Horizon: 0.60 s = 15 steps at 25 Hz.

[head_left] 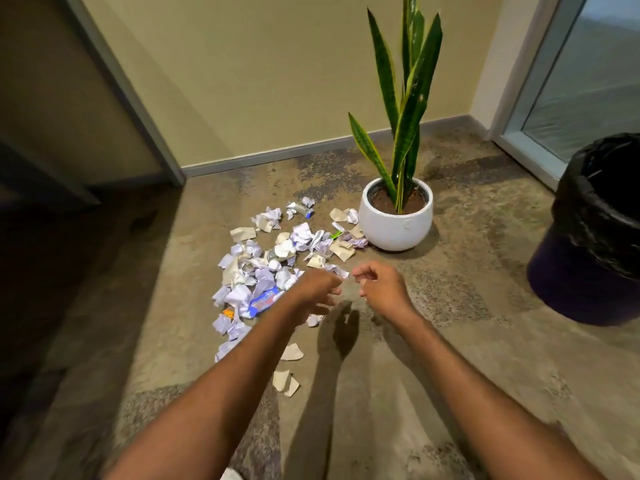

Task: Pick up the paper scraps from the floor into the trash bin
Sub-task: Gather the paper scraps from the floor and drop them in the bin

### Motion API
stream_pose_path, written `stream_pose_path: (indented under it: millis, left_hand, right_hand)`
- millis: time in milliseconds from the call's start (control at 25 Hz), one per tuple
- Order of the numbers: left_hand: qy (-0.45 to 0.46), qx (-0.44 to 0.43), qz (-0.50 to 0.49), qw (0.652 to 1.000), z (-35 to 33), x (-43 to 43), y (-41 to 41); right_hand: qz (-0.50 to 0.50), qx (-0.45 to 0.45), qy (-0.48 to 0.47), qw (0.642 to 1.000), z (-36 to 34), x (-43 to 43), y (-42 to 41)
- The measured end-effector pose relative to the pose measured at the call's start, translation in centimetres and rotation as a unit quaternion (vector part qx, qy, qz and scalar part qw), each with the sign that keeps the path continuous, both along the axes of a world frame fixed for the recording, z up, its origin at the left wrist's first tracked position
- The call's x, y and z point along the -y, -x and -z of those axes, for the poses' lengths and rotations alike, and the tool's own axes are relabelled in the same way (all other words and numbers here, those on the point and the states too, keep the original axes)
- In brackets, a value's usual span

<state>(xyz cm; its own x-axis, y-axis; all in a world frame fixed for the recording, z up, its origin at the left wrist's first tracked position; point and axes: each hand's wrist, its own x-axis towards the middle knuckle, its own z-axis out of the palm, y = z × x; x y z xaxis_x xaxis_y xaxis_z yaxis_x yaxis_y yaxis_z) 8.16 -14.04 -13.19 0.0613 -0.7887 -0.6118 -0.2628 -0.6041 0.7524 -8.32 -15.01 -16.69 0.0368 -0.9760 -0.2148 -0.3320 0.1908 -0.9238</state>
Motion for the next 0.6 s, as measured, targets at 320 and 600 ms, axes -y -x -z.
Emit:
stream_pose_path:
  millis: [320, 600]
  left_hand:
    - [-0.073, 0.439, 0.09, 0.891, 5.5, -6.1, -13.4]
    - [-0.15, 0.44, 0.176, 0.867, 7.5, -11.6, -15.8]
  right_hand:
    - [-0.316, -0.224, -0.045, 0.921, 5.7, -4.5, -6.6]
    - [-0.426, -0.316, 0.039, 0.847, 9.1, -6.1, -10.5]
